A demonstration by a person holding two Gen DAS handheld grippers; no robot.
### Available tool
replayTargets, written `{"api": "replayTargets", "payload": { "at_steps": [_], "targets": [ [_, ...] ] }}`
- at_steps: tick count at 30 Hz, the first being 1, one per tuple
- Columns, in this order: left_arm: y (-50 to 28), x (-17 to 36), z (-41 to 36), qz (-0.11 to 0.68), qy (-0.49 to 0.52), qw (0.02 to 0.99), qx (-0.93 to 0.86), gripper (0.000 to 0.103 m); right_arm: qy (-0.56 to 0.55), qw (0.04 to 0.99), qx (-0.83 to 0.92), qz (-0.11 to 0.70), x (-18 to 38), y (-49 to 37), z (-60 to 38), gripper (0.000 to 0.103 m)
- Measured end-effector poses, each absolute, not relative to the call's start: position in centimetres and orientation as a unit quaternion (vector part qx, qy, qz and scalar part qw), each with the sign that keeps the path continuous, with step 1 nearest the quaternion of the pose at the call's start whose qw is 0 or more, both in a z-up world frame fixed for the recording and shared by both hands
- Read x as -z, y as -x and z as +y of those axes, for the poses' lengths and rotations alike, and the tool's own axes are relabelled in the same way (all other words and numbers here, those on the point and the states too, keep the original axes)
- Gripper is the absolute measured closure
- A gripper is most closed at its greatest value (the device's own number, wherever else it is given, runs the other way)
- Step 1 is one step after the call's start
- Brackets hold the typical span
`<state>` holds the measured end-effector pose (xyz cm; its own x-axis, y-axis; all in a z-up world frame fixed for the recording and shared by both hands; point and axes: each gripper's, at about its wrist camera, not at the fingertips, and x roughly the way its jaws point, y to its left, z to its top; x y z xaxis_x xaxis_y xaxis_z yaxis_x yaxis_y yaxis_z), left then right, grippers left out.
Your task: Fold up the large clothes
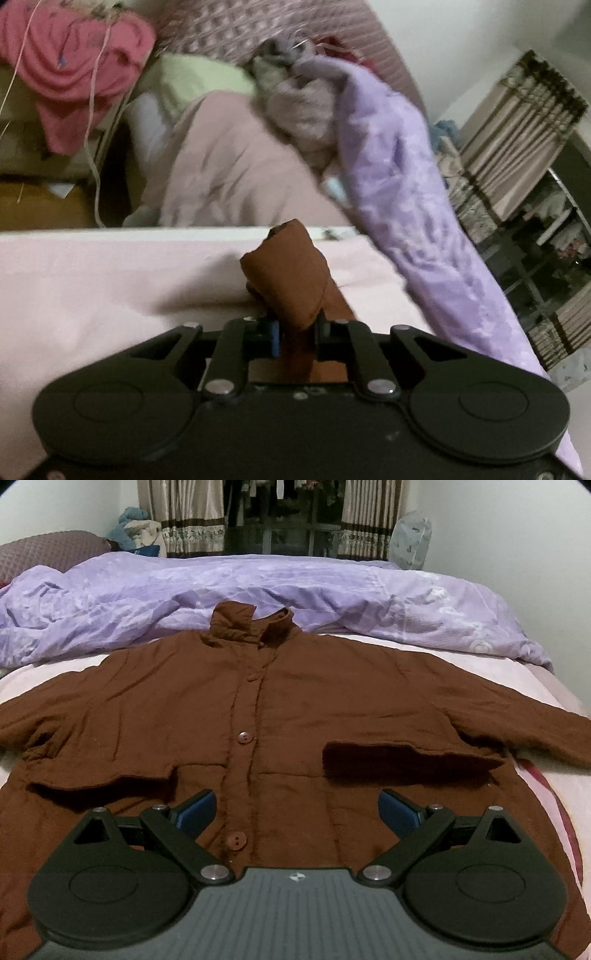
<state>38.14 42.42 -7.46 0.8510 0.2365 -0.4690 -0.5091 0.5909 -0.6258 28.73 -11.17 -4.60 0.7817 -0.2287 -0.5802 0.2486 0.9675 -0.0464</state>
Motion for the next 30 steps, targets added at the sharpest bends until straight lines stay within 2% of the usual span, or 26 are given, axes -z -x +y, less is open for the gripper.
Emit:
{"api": "replayTargets", "payload": {
  "at_steps": [6,13,20,21,22,23,27,29,30],
  "targets": [
    [-38.4,1.0,36.4,0.145,0.363,0.910,-0.137,0.091,-0.037,0.945,0.124,0.302,4.3,-27.8,-12.9,0.000],
    [-40.2,-5.9,20.8,0.130,0.305,0.943,0.027,0.091,-0.063,0.950,0.115,0.283,3.3,-25.6,-15.6,0.000],
    [-43.0,-6.2,2.9,0.160,0.280,0.927,0.191,0.090,-0.079,0.952,0.127,0.266,2.3,-23.3,-19.5,0.000],
    [-43.3,-5.6,0.6,0.172,0.276,0.922,0.208,0.079,-0.083,0.952,0.130,0.264,2.2,-23.0,-20.1,0.000],
    [-43.7,-4.8,-1.6,0.189,0.269,0.918,0.220,0.064,-0.087,0.952,0.130,0.262,2.3,-22.8,-20.5,0.000],
    [-44.2,-3.9,-3.6,0.209,0.258,0.915,0.229,0.027,-0.094,0.952,0.129,0.261,2.3,-22.7,-21.0,0.000],
    [-43.9,-1.3,-6.0,0.233,0.205,0.921,0.236,0.029,-0.133,0.954,0.083,0.257,2.5,-23.7,-22.9,0.000],
    [-43.3,-1.1,-4.8,0.221,0.175,0.935,0.217,0.029,-0.170,0.950,0.040,0.258,2.5,-25.3,-24.1,0.005],
    [-43.1,-1.1,-4.1,0.215,0.158,0.942,0.203,0.030,-0.188,0.948,0.022,0.256,2.6,-26.1,-24.8,0.012]
  ]
}}
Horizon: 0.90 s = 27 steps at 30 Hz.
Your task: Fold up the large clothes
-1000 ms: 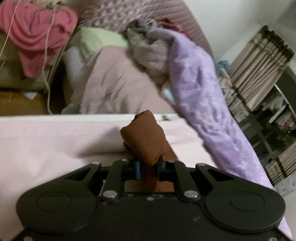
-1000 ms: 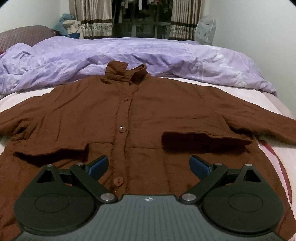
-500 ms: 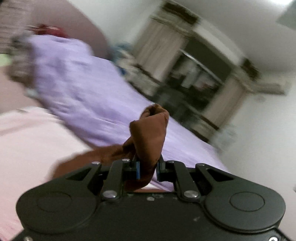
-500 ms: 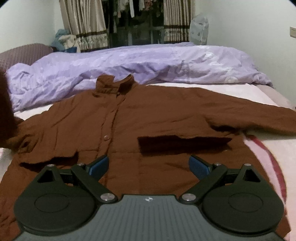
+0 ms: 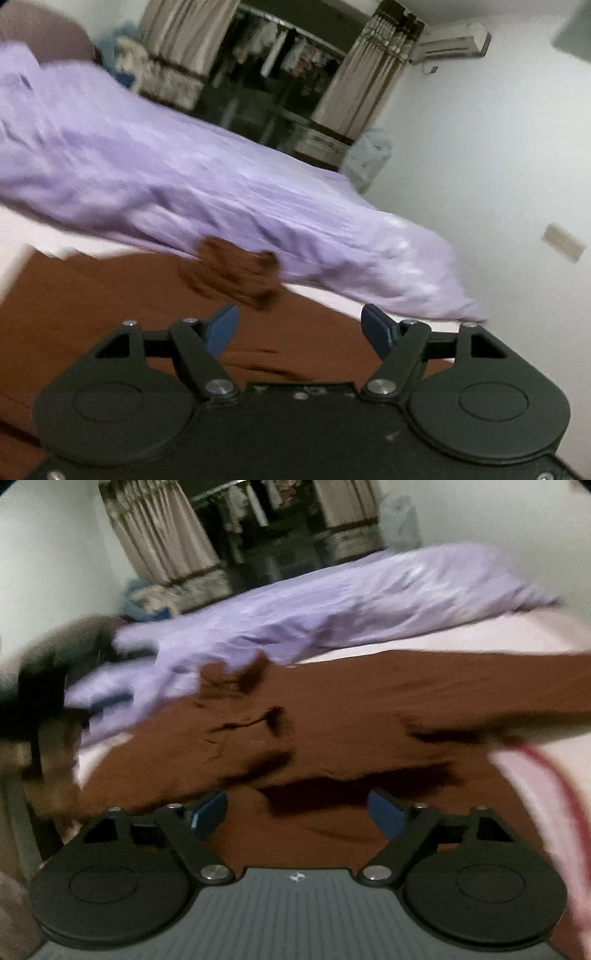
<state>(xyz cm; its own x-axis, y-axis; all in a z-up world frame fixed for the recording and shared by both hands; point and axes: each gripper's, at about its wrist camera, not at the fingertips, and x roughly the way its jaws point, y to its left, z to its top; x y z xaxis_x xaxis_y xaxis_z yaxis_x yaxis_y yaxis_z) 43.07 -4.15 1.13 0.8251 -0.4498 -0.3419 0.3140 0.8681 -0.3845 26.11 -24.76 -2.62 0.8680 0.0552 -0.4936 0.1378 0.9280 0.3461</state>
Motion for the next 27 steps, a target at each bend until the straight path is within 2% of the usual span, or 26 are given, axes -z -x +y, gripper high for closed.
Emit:
{"api": "replayTargets", "payload": {
  "at_steps": [1,8,11,12,13,15,16,21,27],
  "targets": [
    [-42.9,-1.0,-2.8,0.210,0.142,0.949,0.186,0.030,-0.213,0.943,0.008,0.255,2.7,-27.4,-25.4,0.017],
    [-42.6,2.2,5.2,0.234,0.090,0.964,0.087,0.030,-0.309,0.899,-0.020,0.309,5.5,-38.0,-27.0,0.021],
    [-42.7,4.4,7.4,0.256,0.087,0.960,0.069,0.030,-0.335,0.878,0.000,0.342,7.8,-40.7,-26.6,0.030],
    [-42.9,4.9,7.8,0.262,0.087,0.959,0.066,0.030,-0.338,0.877,0.003,0.340,8.3,-40.7,-26.3,0.040],
    [-42.9,5.5,8.3,0.269,0.088,0.957,0.064,0.030,-0.341,0.879,0.000,0.332,8.5,-40.6,-26.0,0.060],
    [-43.4,6.3,8.8,0.280,0.092,0.954,0.060,0.030,-0.347,0.881,-0.020,0.322,8.2,-40.5,-25.5,0.085],
    [-43.6,6.6,8.9,0.281,0.094,0.953,0.060,0.030,-0.346,0.882,-0.020,0.318,7.9,-40.4,-25.3,0.092],
    [-43.6,6.3,8.0,0.277,0.085,0.955,0.066,0.030,-0.310,0.908,-0.015,0.281,4.9,-39.0,-25.5,0.094],
    [-43.6,7.8,6.5,0.307,0.048,0.949,0.059,0.029,-0.318,0.888,0.020,0.331,8.6,-41.4,-26.8,0.093]
  ]
}}
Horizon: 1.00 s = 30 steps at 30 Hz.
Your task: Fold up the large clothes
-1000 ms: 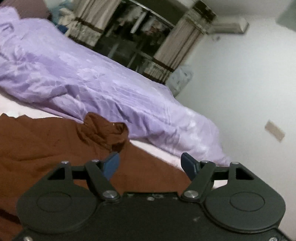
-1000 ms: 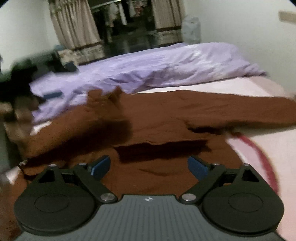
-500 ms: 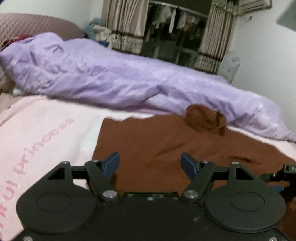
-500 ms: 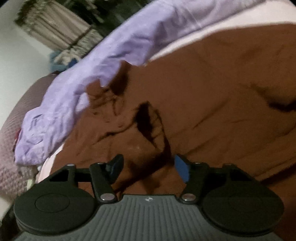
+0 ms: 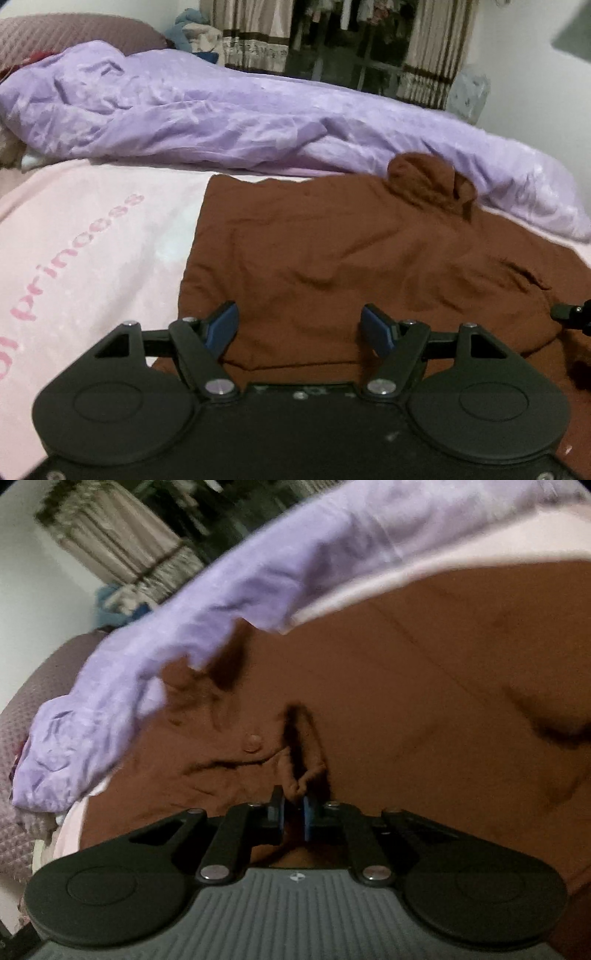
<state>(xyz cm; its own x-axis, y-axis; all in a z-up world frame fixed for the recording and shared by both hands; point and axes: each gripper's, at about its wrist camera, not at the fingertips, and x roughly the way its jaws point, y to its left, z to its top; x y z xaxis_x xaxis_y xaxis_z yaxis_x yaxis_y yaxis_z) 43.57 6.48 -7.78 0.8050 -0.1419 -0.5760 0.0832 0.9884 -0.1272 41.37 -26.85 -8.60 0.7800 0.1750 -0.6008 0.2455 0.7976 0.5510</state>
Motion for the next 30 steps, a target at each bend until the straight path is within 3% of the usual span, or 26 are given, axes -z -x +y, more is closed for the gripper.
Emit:
{"api": "replayTargets", "payload": {
  "at_steps": [2,4,6,11,15,21,24,30],
  "targets": [
    [-43.5,7.7,6.3,0.305,0.033,0.950,0.062,0.029,-0.335,0.885,0.012,0.324,9.3,-40.9,-27.2,0.090],
    [-43.0,7.1,6.2,0.304,0.032,0.950,0.066,0.029,-0.338,0.885,0.016,0.320,8.8,-40.4,-27.3,0.076],
    [-42.8,6.1,6.5,0.300,0.044,0.950,0.076,0.029,-0.322,0.896,0.032,0.305,7.3,-39.7,-27.1,0.071],
    [-42.9,3.9,6.7,0.286,0.052,0.954,0.070,0.029,-0.234,0.941,0.021,0.242,3.8,-38.0,-24.9,0.071],
    [-43.7,4.7,6.3,0.297,0.043,0.952,0.060,0.029,-0.200,0.947,0.001,0.252,3.6,-39.6,-23.0,0.071],
    [-44.3,7.5,5.6,0.322,0.029,0.945,0.057,0.029,-0.203,0.932,0.021,0.300,6.7,-41.2,-22.9,0.072],
    [-44.4,8.0,5.3,0.320,0.021,0.945,0.056,0.028,-0.206,0.931,0.028,0.300,8.1,-41.2,-23.4,0.079],
    [-44.7,6.9,4.9,0.328,0.023,0.943,0.055,0.028,-0.238,0.927,0.009,0.288,7.4,-39.9,-24.9,0.073]
  ]
}}
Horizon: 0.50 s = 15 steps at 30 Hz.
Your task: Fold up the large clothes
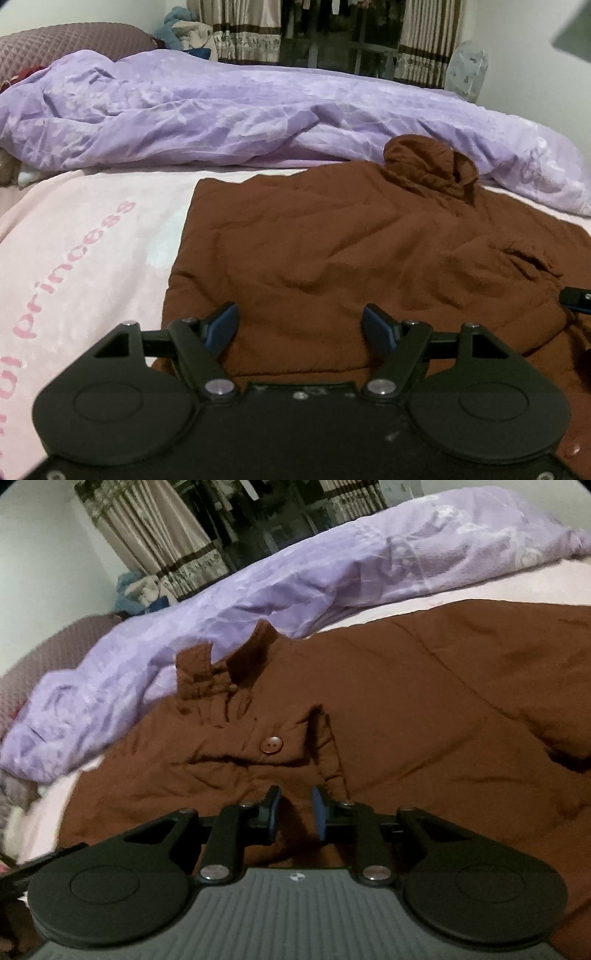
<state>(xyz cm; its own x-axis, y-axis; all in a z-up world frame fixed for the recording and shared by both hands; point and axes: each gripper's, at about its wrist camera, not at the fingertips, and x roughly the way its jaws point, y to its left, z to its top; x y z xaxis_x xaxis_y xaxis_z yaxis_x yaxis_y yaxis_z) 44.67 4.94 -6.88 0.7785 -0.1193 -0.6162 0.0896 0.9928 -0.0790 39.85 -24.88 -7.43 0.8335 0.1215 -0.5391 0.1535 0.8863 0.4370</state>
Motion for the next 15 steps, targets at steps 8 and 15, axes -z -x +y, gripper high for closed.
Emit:
{"api": "replayTargets", "payload": {
  "at_steps": [8,15],
  "targets": [
    [-42.7,5.5,5.1,0.316,0.016,0.947,0.058,0.027,-0.322,0.915,0.085,0.228,4.8,-30.5,-36.7,0.045],
    [-42.7,5.8,4.2,0.321,0.010,0.946,0.048,0.027,-0.344,0.885,0.247,0.194,5.8,-22.7,-48.6,0.045]
  ]
}}
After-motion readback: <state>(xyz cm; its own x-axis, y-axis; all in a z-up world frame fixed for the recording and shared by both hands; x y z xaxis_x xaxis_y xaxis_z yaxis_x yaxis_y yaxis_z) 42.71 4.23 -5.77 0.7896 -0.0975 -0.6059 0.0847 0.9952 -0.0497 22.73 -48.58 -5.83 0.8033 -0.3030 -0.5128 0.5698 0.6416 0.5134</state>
